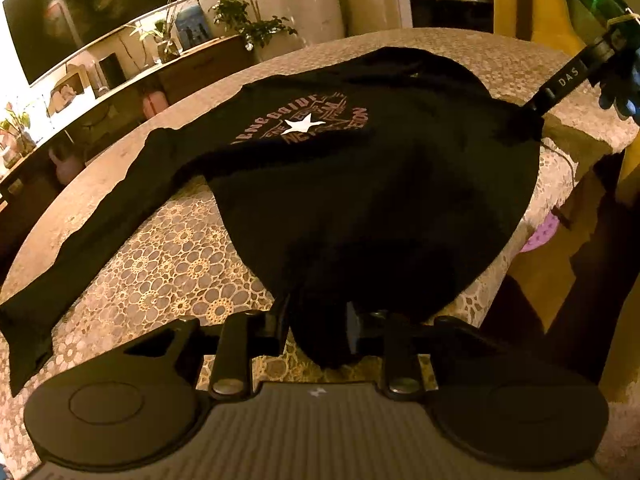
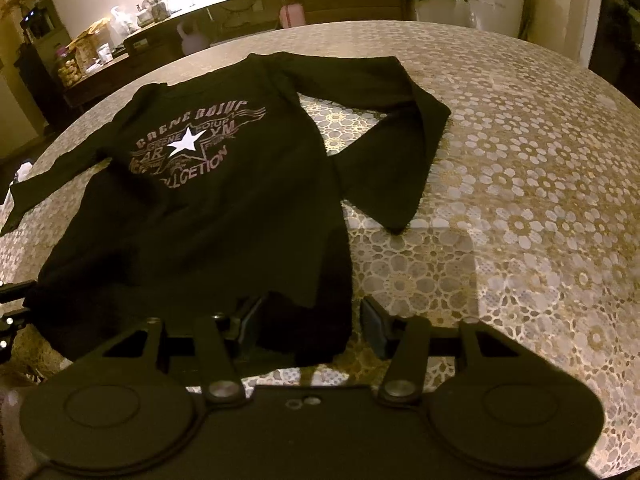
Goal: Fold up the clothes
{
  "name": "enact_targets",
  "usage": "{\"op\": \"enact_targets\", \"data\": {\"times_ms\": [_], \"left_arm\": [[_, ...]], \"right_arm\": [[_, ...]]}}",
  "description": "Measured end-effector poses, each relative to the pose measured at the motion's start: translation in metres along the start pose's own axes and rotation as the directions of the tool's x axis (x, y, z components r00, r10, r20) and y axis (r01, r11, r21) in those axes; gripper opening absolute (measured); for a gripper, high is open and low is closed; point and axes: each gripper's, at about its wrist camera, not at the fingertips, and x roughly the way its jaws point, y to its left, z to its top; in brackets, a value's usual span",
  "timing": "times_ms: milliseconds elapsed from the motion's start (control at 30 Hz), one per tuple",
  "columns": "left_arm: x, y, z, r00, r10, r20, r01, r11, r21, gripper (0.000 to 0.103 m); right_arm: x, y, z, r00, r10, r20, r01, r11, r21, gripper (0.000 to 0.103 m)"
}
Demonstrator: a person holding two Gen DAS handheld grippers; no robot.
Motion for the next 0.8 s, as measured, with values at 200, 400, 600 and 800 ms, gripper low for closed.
{"op": "enact_targets", "data": {"times_ms": [200, 400, 600, 800], "left_arm": [[-0.018, 0.0, -0.004, 0.994, -0.081, 0.067, 0.084, 0.996, -0.039, 0.001], [-0.03, 0.003, -0.014, 0.993, -0.107, 0.058, 0.109, 0.993, -0.046, 0.0], [-0.042, -0.01, -0.018, 0.988, -0.152, 0.042, 0.153, 0.988, -0.021, 0.0], [-0.039, -0.008, -0.024, 0.991, -0.134, 0.01, 0.135, 0.99, -0.041, 0.0]], "right_arm": [[0.003, -0.004, 0.0, 1.0, -0.011, -0.002, 0.011, 1.0, 0.022, 0.103], [-0.002, 0.004, 0.002, 1.0, 0.0, 0.024, 0.0, 1.0, -0.004, 0.103], [-0.021, 0.006, 0.006, 0.997, -0.015, 0.07, 0.017, 0.999, -0.036, 0.103], [-0.034, -0.004, -0.001, 0.999, -0.017, 0.046, 0.018, 1.0, -0.012, 0.103]]}}
